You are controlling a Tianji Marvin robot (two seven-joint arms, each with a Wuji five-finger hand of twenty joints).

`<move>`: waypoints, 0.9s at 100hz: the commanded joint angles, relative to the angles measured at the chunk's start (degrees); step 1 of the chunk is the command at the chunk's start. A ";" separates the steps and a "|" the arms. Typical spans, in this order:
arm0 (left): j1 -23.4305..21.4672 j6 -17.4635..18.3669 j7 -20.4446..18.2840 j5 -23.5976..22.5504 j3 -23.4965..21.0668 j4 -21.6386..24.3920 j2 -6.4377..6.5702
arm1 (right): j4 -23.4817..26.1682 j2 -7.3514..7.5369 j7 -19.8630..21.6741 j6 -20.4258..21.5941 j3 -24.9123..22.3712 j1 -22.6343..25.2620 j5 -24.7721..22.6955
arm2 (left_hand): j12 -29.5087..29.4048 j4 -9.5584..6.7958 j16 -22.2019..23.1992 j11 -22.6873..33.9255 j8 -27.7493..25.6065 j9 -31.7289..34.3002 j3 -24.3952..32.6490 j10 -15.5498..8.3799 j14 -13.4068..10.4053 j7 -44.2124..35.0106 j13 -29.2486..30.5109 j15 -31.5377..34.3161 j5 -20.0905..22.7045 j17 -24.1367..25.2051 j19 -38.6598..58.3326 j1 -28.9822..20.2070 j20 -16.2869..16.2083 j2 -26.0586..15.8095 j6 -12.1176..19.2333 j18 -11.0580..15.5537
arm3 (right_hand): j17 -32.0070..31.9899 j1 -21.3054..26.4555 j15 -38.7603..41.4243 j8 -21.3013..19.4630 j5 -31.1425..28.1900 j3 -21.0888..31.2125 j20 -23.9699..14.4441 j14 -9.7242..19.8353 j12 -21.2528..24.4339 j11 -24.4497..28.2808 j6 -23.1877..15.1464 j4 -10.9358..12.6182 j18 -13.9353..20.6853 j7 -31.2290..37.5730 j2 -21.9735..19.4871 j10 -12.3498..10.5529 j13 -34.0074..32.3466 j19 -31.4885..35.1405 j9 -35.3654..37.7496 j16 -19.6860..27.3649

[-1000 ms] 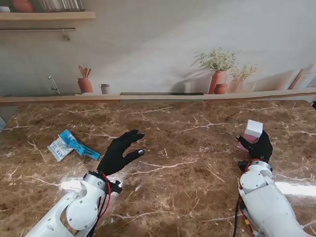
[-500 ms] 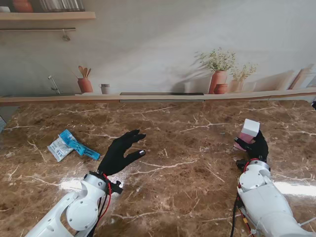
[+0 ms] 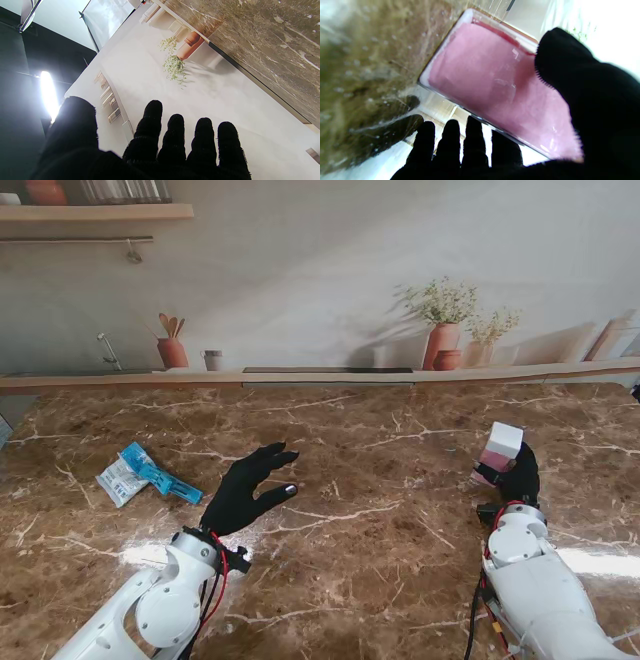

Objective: Fill the seasoning bottle

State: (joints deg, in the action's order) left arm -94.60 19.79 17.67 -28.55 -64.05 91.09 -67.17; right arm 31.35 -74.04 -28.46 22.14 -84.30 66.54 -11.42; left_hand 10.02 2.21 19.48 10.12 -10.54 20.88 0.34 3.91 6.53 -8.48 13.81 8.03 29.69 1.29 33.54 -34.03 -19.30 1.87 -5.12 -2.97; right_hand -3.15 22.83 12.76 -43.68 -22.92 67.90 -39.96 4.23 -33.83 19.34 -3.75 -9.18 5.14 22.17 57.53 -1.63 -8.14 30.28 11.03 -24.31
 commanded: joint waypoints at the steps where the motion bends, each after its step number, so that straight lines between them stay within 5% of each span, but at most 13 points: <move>1: -0.16 -0.35 -0.03 -0.19 0.26 0.22 0.04 | -0.37 -0.36 1.12 -0.02 0.04 0.06 0.43 | 0.28 -1.13 -0.37 -0.33 -0.89 0.13 -1.15 -1.32 -2.77 -0.53 0.49 -0.96 0.78 0.60 -1.71 -1.35 0.30 0.11 2.25 1.96 | 0.35 -3.23 -7.84 -5.54 -2.98 1.58 -1.65 0.96 7.52 -7.48 -4.66 -2.18 -0.53 4.71 2.37 0.49 2.93 -0.39 -2.23 3.78; 14: -0.19 -0.51 -0.01 -0.22 0.34 0.31 0.03 | -2.61 -0.80 0.22 1.20 0.12 -1.31 0.25 | 0.31 -1.13 -0.34 -0.25 -1.00 0.26 -1.16 -1.41 -2.78 -0.69 0.62 -0.89 1.07 0.55 -1.54 -1.41 0.26 0.15 2.37 1.95 | 3.10 -3.37 -5.50 -18.81 -6.85 2.90 -1.95 3.14 11.39 -5.74 -10.23 -2.59 -1.69 17.60 4.49 -2.94 0.16 0.15 3.50 3.94; 24: -0.23 -0.52 -0.08 -0.17 0.36 0.36 0.04 | -4.95 -1.47 -1.75 2.73 0.03 -2.59 -0.05 | 0.31 -1.13 -0.33 -0.26 -1.08 0.29 -1.13 -1.46 -2.82 -0.79 0.64 -0.88 1.25 0.57 -1.43 -1.48 0.24 0.09 2.46 1.85 | 6.01 -3.25 -0.45 -24.62 -13.41 3.68 -2.51 3.93 12.04 -1.81 -13.64 -2.85 -2.58 27.89 6.17 -5.11 -4.54 2.76 13.64 4.24; 34: -0.29 -0.57 -0.18 -0.13 0.30 0.48 0.06 | -6.05 -1.98 -2.72 3.84 -0.33 -3.11 0.18 | 0.30 -1.10 -0.32 -0.26 -1.15 0.32 -1.15 -1.51 -2.83 -0.89 0.65 -0.89 1.42 0.53 -1.26 -1.51 0.20 0.06 2.63 1.88 | 9.02 -2.58 4.39 -26.29 -24.28 3.95 -3.61 4.98 11.55 0.96 -16.25 -3.16 -3.23 35.68 7.52 -6.02 -11.63 6.99 28.91 3.45; 39: -0.34 -0.58 -0.31 0.05 0.25 0.56 0.07 | -6.27 -2.12 -2.89 4.22 -0.41 -3.18 0.18 | 0.30 -1.09 -0.32 -0.28 -1.18 0.30 -1.16 -1.46 -2.82 -0.95 0.68 -0.88 1.52 0.55 -1.13 -1.50 0.16 -0.01 2.62 1.78 | 10.46 -1.08 6.40 -25.16 -29.68 3.25 -3.61 5.30 10.65 1.50 -17.45 -8.44 -3.55 37.63 8.53 -6.51 -16.04 9.55 34.84 2.99; 44: -0.42 -0.62 -0.53 0.37 0.20 0.66 0.07 | -6.15 -2.31 -3.02 4.49 -0.66 -3.08 0.55 | 0.29 -1.07 -0.32 -0.30 -1.22 0.31 -1.19 -1.53 -2.91 -1.01 0.68 -0.89 1.64 0.59 -1.05 -1.50 0.14 -0.01 2.74 1.74 | 12.24 0.87 8.22 -24.62 -35.02 2.96 -4.12 5.46 9.38 2.74 -18.32 -10.38 -3.82 39.17 9.13 -6.74 -22.22 12.78 41.43 2.14; 55: -0.54 -0.72 -0.73 0.48 0.08 0.85 0.11 | -5.55 -2.37 -2.71 4.46 -0.89 -2.73 1.16 | 0.28 -1.05 -0.33 -0.27 -1.36 0.53 -1.17 -1.99 -3.13 -1.29 0.76 -0.90 2.25 0.62 -0.91 -1.60 0.13 -0.05 3.12 1.68 | 14.75 4.57 11.38 -24.36 -36.43 2.65 -3.49 2.64 4.19 5.72 -18.73 -11.13 -4.99 37.25 8.97 -5.48 -34.78 18.54 51.01 -1.76; 66: -0.59 -0.68 -0.74 0.44 0.01 0.96 0.12 | -4.49 -2.28 -1.63 3.70 -1.06 -2.20 1.99 | 0.26 -1.03 -0.39 -0.30 -1.52 0.73 -1.20 -2.29 -3.40 -1.57 0.83 -0.98 2.73 0.64 -0.81 -1.64 0.16 -0.08 3.44 1.72 | 14.65 8.22 15.31 -14.88 -25.94 2.23 -1.05 1.57 -10.39 11.72 -15.51 -11.63 -5.33 26.10 7.97 -7.89 -39.64 20.06 55.19 -7.46; 79: -0.68 -0.76 -0.82 0.50 -0.10 1.12 0.13 | -4.37 -2.11 -0.47 3.54 -1.06 -2.03 2.28 | 0.23 -1.02 -0.47 -0.37 -1.63 0.67 -1.19 -2.29 -3.54 -1.73 0.82 -1.08 2.99 0.61 -0.70 -1.81 0.21 0.00 3.55 1.71 | 15.52 12.81 26.04 8.12 -22.24 0.81 0.98 1.95 -18.91 17.10 -3.65 -11.94 -6.07 2.92 6.91 -10.20 -40.77 20.57 58.41 -17.10; 90: -0.72 -0.84 -0.91 0.47 -0.19 1.26 0.15 | -3.55 -1.79 1.93 3.08 -0.77 -1.40 3.18 | 0.21 -1.00 -0.52 -0.43 -1.71 0.58 -1.18 -2.32 -3.65 -1.83 0.77 -1.15 3.11 0.64 -0.63 -1.89 0.27 -0.06 3.71 1.74 | 14.27 14.27 34.73 15.37 -23.20 0.43 1.46 1.59 -25.42 20.87 -3.27 -10.46 -5.91 1.02 3.85 -9.96 -36.30 20.24 57.14 -24.39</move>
State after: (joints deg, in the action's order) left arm -94.98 19.22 16.84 -28.06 -64.27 92.12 -67.12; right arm 27.77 -75.51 -28.74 26.13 -85.42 64.13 -8.98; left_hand 10.02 2.21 19.48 10.12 -11.80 21.07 0.34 3.44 6.51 -9.96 13.81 8.03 31.90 1.29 33.52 -34.05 -19.30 1.87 -3.63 -2.97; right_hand 10.04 26.66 42.11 -31.10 -46.28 61.03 -39.61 4.38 -48.73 23.05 -6.28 -22.59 3.37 23.53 70.77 -4.60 -46.32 46.17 59.61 -44.26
